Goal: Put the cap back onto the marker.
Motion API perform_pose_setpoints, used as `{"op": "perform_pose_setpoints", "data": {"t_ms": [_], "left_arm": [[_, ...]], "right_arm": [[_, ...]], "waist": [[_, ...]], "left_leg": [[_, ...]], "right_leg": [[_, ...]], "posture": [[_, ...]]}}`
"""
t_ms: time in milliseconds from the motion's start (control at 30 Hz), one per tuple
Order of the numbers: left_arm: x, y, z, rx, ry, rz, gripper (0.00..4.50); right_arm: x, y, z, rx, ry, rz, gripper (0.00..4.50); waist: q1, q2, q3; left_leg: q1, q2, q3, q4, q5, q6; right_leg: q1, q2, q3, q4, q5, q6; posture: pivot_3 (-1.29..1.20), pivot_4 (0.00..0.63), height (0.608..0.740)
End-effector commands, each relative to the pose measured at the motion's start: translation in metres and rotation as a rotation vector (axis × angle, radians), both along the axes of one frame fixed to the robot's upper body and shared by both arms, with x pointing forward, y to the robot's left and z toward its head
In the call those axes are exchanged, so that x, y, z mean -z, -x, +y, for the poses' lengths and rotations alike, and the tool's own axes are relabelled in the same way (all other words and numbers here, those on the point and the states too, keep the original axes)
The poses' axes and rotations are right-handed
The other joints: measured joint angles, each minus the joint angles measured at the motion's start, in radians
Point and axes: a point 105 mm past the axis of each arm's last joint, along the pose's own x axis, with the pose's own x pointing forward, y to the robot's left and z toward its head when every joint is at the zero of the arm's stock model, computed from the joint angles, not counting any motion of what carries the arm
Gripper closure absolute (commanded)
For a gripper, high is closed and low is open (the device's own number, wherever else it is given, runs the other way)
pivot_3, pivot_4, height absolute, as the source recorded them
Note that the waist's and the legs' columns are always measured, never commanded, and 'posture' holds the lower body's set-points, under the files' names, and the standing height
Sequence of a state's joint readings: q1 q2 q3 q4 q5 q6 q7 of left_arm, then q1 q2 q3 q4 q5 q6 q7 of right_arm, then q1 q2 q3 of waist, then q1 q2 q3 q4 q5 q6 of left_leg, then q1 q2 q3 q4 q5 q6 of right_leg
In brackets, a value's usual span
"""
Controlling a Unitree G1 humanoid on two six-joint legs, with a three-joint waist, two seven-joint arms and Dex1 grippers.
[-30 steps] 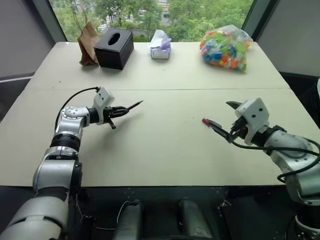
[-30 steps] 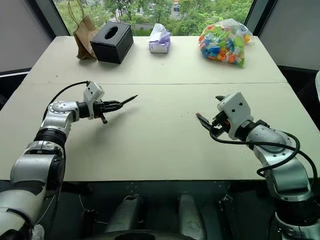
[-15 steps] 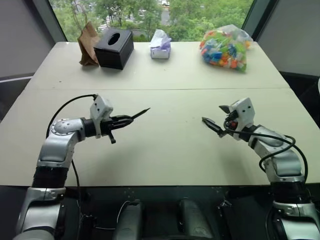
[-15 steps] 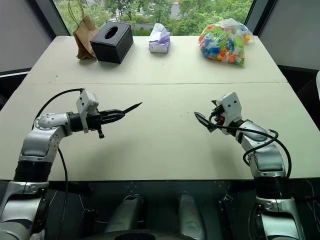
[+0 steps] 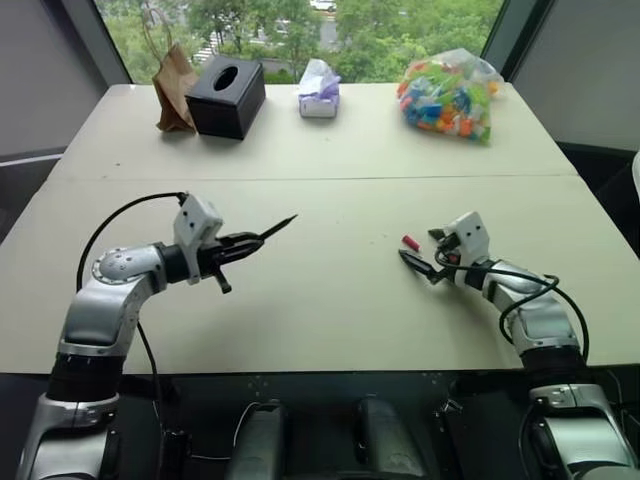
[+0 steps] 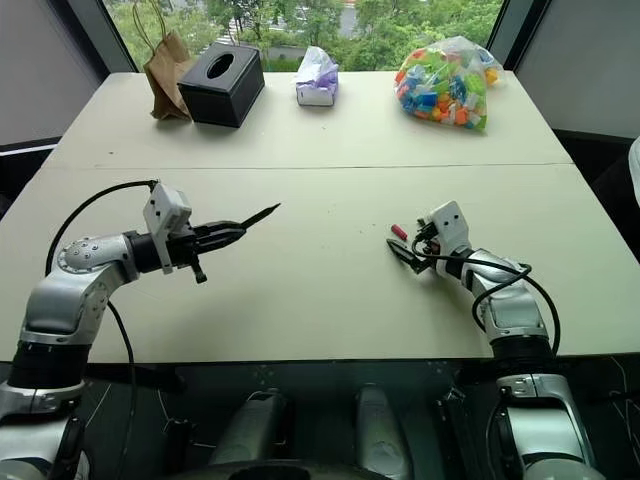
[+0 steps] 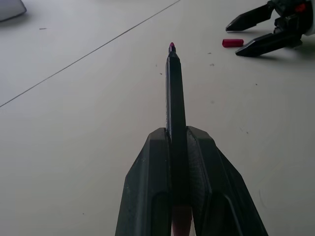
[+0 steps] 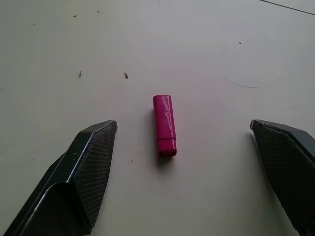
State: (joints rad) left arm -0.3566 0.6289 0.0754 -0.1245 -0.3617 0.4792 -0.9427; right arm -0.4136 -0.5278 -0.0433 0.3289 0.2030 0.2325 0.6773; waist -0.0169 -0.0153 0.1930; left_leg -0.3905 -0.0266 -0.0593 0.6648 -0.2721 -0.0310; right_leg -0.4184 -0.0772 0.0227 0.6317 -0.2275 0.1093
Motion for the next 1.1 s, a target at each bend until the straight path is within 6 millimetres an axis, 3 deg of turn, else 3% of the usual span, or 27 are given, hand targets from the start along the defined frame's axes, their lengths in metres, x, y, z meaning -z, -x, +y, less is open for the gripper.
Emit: {"op": "perform_pose_setpoints", "data": {"t_ms": [33,333,400,633,833,1100], "left_arm": [[-0.014,0.001,0.003,-0.004,0.000,-0.050,4.47],[-0.013,0.000,0.003,-0.002,-0.008,-0.048,4.47],[-0.013,0.000,0.003,-0.001,-0.009,-0.047,4.50],[-0.012,-0.001,0.001,0.007,-0.010,-0.043,4.50],[-0.010,-0.001,-0.005,0.058,-0.032,-0.042,4.50],[-0.009,-0.004,-0.023,0.253,-0.148,-0.072,4.50]], "right_arm": [[-0.005,-0.004,0.004,-0.005,-0.002,-0.030,0.00],[0.002,0.001,0.010,-0.025,-0.001,-0.014,0.00],[0.003,0.003,0.012,-0.034,-0.001,-0.010,0.78],[0.004,0.008,0.023,-0.061,-0.004,-0.009,4.41],[-0.001,0.009,0.025,-0.081,0.027,-0.028,4.47],[-0.070,0.030,0.047,-0.381,0.318,-0.218,4.47]], "waist": [[0.000,0.000,0.000],[-0.002,0.000,0.000],[-0.002,0.000,0.000],[-0.001,0.000,0.000],[-0.001,0.000,0.000],[0.002,0.001,0.000]], "left_leg": [[0.000,0.000,0.000,0.000,0.000,0.000],[0.000,0.000,0.000,0.000,0.000,0.000],[0.000,0.000,0.000,0.000,0.000,0.000],[0.001,0.000,0.000,0.000,0.000,0.000],[0.001,0.000,0.000,0.000,0.000,0.000],[0.000,-0.001,0.001,0.000,0.000,0.000]], "right_leg": [[0.000,0.000,0.000,0.000,0.000,0.000],[0.000,0.000,0.000,0.000,0.000,0.000],[0.000,0.000,0.000,0.000,0.000,0.000],[0.000,0.000,0.000,0.000,0.000,0.000],[0.001,0.000,0.000,0.000,0.000,0.000],[0.000,0.000,0.000,-0.001,0.000,0.000]], "posture": [[0.00,0.150,0.740],[0.00,0.150,0.740],[0.00,0.150,0.740],[0.00,0.150,0.740],[0.00,0.150,0.740],[0.00,0.150,0.740]]}}
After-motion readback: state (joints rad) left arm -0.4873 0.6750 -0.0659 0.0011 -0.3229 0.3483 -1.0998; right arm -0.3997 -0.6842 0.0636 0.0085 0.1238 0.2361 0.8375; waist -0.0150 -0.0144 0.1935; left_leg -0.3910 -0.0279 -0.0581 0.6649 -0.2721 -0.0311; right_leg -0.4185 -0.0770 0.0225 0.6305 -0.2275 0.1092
